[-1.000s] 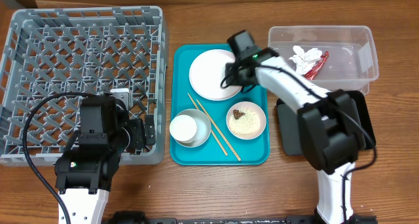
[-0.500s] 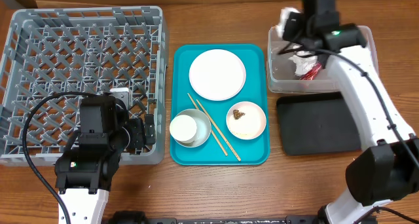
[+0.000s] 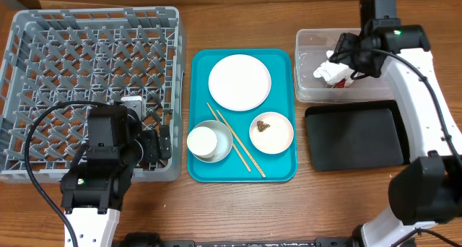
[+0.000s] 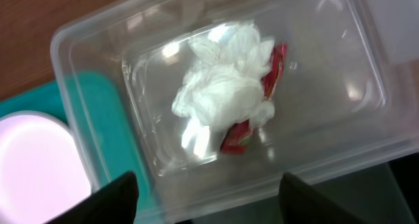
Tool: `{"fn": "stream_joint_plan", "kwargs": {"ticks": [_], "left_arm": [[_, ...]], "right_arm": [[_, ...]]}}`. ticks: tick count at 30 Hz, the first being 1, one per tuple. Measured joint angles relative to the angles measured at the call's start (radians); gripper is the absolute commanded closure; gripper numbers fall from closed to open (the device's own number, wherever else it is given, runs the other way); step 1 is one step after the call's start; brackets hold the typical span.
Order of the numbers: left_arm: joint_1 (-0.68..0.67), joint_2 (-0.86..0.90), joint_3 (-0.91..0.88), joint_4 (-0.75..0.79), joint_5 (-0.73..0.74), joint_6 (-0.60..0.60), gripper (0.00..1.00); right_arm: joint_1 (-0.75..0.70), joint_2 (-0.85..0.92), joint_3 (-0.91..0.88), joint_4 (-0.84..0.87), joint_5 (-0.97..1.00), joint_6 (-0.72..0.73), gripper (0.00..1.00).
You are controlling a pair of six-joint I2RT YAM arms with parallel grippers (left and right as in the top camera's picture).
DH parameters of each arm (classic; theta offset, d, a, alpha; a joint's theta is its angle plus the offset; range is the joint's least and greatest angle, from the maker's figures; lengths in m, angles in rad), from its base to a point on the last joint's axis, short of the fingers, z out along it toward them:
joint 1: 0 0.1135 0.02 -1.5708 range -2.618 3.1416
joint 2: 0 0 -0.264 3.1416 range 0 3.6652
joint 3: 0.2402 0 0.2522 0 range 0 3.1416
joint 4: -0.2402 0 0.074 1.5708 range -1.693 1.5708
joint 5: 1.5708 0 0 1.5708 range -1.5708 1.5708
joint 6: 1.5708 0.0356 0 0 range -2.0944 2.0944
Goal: Sort waste into correct bins and load items into the dishwasher
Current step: 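Drop the wrapper into the clear bin with the right gripper, then grasp the rim of the pink rice bowl with the right gripper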
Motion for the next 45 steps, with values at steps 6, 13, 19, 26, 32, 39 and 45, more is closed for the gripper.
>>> {"fn": "stream_joint_plan", "kwargs": {"ticks": [6,13,19,26,32,39,45], "left_arm": [[0.0,0.0,0.0,0.0,0.0,0.0,0.0],[0.0,0.0,0.002,0.002,0.0,0.0,0.0],[0.0,0.0,0.002,0.005,0.0,0.0,0.0],[0.0,0.0,0.002,0.003,0.0,0.0,0.0],[0.0,0.0,0.002,-0.005,0.0,0.0,0.0],[0.0,0.0,0.002,-0.008,0.0,0.0,0.0],[0.0,0.0,0.002,-0.011,0.0,0.0,0.0]], "right_arm": [[-0.063,-0.118,-0.005,-0.161,-0.083,-0.014,0.29],[-0.047,-0.37,-0.21,-0.108,-0.149,-0.041,0.25],[0.135,-0.513,-0.451,0.048,-0.264,-0.107,0.25],[0.454,-0.354,-0.513,0.223,-0.257,-0.1,0.3],[0.564,-0.172,-0.516,0.303,-0.231,-0.018,0.39],[0.581,-0.053,-0.516,0.371,-0.221,0.064,0.51],[0.597,0.003,-0.516,0.399,-0.213,0.109,0.59]]}}
